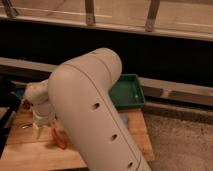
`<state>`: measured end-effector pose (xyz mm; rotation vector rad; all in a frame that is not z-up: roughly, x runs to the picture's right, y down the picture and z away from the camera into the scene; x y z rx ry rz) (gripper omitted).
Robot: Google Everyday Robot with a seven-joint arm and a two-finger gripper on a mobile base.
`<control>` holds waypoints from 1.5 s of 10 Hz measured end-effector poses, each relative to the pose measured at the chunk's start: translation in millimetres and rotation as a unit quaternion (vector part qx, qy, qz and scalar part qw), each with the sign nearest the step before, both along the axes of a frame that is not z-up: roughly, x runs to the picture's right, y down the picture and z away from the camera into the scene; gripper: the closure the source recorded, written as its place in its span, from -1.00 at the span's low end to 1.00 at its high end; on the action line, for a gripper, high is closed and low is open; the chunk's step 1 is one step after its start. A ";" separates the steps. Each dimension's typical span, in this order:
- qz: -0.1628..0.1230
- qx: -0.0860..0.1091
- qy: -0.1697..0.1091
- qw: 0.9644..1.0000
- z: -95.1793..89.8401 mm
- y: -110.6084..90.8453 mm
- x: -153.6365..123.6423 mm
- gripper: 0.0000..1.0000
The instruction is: Place pepper in metal cup
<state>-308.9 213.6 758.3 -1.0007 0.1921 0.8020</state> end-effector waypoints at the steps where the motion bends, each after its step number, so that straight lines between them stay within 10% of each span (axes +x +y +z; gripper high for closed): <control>1: 0.003 0.004 -0.001 1.000 0.6 -2.4 3.5 -0.30; 15: -0.043 -0.021 0.082 0.995 24.8 26.1 31.2 -0.30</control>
